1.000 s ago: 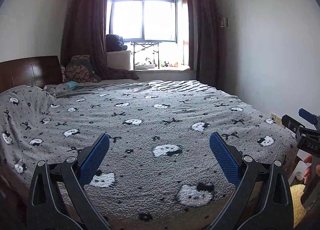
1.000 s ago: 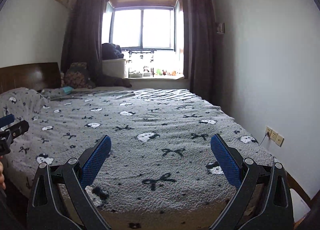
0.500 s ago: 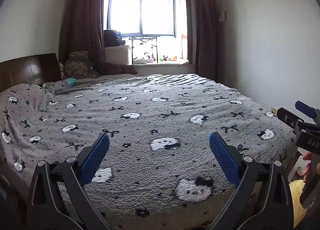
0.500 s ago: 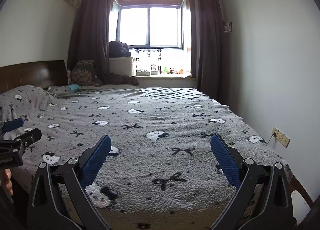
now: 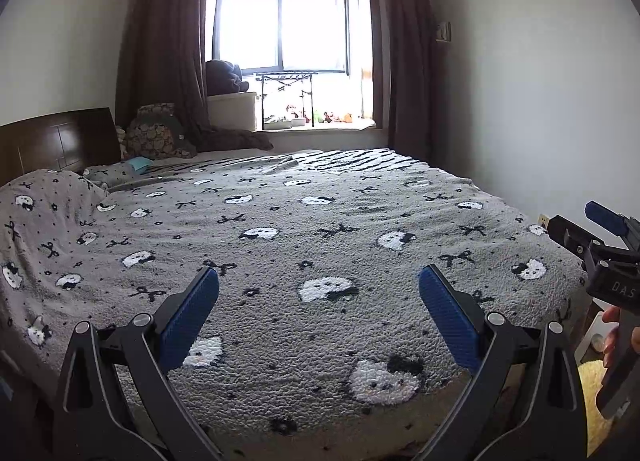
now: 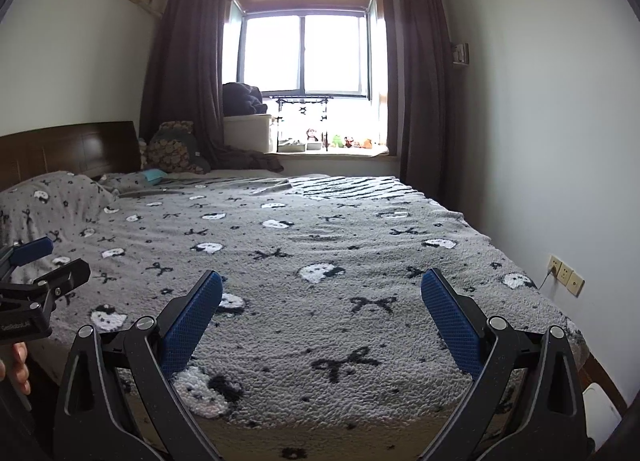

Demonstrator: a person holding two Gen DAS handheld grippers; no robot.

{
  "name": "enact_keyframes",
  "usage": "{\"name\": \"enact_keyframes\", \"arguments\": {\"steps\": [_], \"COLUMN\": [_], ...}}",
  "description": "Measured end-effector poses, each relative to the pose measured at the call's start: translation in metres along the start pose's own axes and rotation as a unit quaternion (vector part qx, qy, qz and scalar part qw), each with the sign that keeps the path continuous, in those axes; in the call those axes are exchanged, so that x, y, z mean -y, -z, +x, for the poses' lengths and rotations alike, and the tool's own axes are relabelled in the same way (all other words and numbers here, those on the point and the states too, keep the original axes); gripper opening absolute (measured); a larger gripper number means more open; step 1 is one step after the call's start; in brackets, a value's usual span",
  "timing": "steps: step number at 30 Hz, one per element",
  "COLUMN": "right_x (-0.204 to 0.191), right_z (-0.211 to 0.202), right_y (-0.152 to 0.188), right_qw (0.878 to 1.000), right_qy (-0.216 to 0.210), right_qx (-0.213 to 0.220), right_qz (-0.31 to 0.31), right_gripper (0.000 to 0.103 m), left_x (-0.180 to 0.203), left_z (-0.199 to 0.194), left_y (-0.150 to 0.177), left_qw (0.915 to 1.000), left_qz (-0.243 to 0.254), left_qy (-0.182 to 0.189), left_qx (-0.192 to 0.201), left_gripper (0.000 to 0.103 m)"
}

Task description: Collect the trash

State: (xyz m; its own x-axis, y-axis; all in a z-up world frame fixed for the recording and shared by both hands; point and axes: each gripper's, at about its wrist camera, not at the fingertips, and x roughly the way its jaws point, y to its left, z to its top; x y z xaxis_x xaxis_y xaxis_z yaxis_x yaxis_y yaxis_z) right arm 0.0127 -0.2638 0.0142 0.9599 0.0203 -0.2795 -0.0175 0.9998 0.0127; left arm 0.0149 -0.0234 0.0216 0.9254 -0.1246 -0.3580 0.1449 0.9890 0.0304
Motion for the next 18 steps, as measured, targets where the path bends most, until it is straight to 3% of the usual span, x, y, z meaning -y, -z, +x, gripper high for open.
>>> {"name": "enact_keyframes", "arguments": {"steps": [18], "right_x": [-0.0034], "right_z": [0.0015], "right_y": [-0.0014], "right_qw": [1.000], "right_qy": [-0.007], "right_qx": [-0.002], "right_qz": [0.002], "right_gripper": [0.100], "left_x": [0.0004], "left_z": [-0.0002], "left_y": [-0.0010], "left_qw": [1.0000], "left_qz": [-0.001], "left_qy": [-0.001], "left_qx": [0.000], "left_gripper": [0.095]}}
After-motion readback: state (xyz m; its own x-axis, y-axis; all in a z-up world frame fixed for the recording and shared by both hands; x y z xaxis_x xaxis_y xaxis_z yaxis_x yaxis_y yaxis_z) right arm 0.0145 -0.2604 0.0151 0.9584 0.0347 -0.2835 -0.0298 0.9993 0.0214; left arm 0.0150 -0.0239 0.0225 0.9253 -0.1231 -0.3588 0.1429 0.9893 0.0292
